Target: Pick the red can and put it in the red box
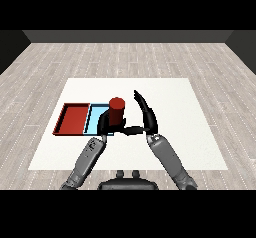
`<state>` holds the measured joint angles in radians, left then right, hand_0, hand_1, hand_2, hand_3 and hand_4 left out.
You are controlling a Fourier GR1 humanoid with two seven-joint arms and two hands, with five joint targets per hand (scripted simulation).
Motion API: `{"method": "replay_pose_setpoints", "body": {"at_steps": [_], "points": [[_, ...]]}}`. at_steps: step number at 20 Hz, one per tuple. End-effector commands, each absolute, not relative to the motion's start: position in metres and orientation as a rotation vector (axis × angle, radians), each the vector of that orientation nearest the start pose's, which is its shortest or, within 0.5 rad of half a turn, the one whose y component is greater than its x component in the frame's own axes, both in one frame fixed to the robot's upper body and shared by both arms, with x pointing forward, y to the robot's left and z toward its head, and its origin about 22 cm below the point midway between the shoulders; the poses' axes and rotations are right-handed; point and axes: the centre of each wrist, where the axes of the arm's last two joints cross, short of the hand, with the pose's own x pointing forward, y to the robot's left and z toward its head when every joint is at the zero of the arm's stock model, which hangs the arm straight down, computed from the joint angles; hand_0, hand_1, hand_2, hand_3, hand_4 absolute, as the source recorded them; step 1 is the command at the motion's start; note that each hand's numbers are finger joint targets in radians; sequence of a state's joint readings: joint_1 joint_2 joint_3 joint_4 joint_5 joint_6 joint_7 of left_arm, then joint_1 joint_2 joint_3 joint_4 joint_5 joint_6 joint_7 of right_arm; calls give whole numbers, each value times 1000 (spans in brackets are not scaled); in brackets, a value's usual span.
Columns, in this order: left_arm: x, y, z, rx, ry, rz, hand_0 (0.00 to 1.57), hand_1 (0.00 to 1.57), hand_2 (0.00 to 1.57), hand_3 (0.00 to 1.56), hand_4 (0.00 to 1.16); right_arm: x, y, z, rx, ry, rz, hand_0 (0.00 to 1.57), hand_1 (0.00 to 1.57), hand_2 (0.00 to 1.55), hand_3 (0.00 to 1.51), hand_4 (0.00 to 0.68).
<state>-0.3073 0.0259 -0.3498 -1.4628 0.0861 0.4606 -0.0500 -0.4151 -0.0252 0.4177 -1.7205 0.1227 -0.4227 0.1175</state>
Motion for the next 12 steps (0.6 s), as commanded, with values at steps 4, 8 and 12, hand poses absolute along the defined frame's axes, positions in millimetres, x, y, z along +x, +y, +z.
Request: {"method": "replay_pose_setpoints", "body": {"at_steps": [4,8,12], "points": [[282,130,42,29,-1752,23,1571,1571,1571,1488,1120,253,-132,137,80,-2066,93,0,0,0,0,0],[289,171,51,117,-1785,20,1571,1571,1569,1472,1120,231,-169,123,39,-2072,9,0,0,0,0,0],[306,205,39,251,-1739,61,1571,1571,1571,1491,1124,222,-208,98,-18,-2035,-83,0,0,0,0,0]]}}
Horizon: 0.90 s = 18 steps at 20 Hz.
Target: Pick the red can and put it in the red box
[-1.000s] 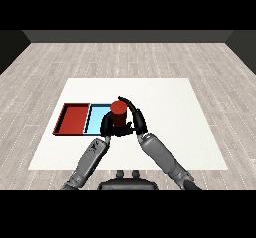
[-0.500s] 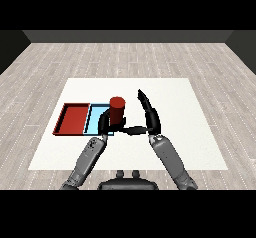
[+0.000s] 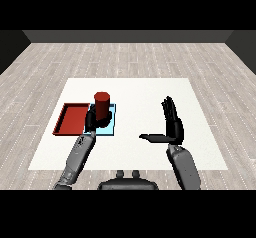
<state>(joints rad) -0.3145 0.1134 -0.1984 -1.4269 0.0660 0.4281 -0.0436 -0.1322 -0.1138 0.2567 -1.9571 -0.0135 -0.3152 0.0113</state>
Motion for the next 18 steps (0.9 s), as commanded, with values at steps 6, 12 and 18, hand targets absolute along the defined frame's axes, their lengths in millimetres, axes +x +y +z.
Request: {"method": "replay_pose_setpoints", "body": {"at_steps": [6,12,18], "points": [[309,288,37,459,-1657,63,1571,1571,1571,1509,1138,211,-244,52,-162,-1943,-141,0,0,0,0,0],[310,369,10,638,-1455,85,1571,1571,1571,1502,1086,193,-265,35,-212,-1847,-189,0,0,0,0,0],[339,373,-27,676,-1300,85,1571,1571,1571,1505,1031,225,-272,34,-305,-1836,-154,0,0,0,0,0]]}}
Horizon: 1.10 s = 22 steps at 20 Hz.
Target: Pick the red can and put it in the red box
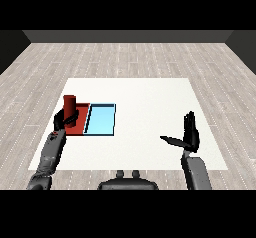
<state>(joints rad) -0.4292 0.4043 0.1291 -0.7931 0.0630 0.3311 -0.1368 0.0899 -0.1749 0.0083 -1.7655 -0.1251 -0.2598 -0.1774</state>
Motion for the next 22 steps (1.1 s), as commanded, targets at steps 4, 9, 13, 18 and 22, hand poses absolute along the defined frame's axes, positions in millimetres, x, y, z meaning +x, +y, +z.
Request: {"method": "replay_pose_setpoints", "body": {"at_steps": [4,9,13,18,22], "points": [[330,366,-57,719,-1063,53,1563,1563,1454,1340,926,238,-273,33,-307,-1807,-172,0,0,0,0,0],[329,343,-79,729,-925,-28,584,584,687,621,635,245,-275,26,-343,-1814,-163,0,0,0,0,0],[318,372,-77,718,-903,60,1069,1069,1028,445,538,242,-277,26,-327,-1814,-160,0,0,0,0,0],[333,387,-52,733,-791,3,0,0,0,0,0,243,-278,20,-335,-1846,-175,0,0,0,0,0],[297,410,-73,671,-990,86,0,0,0,0,0,240,-270,26,-299,-1832,-128,0,0,0,0,0]]}}
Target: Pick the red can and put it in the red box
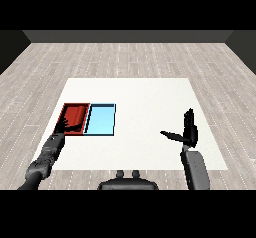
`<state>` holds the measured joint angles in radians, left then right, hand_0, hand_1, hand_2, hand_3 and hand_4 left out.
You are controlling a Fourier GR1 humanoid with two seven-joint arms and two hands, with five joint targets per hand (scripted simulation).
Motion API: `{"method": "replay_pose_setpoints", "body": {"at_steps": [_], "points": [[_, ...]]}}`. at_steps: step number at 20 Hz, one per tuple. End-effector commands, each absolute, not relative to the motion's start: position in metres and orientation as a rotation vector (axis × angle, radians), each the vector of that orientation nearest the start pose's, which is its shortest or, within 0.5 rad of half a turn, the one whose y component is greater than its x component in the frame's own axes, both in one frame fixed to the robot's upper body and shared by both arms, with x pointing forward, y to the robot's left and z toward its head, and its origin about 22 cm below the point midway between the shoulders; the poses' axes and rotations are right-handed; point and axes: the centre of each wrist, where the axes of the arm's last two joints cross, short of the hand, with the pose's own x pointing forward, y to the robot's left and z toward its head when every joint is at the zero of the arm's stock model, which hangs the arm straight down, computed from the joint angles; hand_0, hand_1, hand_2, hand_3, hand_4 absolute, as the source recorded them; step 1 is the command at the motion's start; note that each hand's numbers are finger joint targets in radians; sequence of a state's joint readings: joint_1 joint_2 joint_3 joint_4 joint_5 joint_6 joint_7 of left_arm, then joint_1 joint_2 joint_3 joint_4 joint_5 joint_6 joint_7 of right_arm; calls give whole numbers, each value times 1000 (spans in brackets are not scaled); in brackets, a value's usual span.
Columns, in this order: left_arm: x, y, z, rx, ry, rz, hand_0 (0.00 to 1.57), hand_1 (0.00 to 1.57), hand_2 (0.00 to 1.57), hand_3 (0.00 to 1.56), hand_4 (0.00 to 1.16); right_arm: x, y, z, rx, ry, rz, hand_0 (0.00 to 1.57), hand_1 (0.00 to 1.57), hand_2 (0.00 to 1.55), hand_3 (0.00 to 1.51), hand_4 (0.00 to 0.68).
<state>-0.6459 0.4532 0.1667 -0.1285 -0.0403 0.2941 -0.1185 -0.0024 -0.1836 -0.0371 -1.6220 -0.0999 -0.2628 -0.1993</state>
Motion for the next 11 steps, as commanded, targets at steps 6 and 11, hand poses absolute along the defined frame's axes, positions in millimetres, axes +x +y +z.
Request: {"method": "replay_pose_setpoints", "body": {"at_steps": [6,11], "points": [[331,409,-30,561,-1551,310,0,0,0,0,0,234,-282,44,-292,-1916,-107,0,0,0,0,0],[346,371,-25,266,-1923,325,0,0,0,0,0,226,-256,52,-79,-1931,-91,0,0,0,0,0]]}}
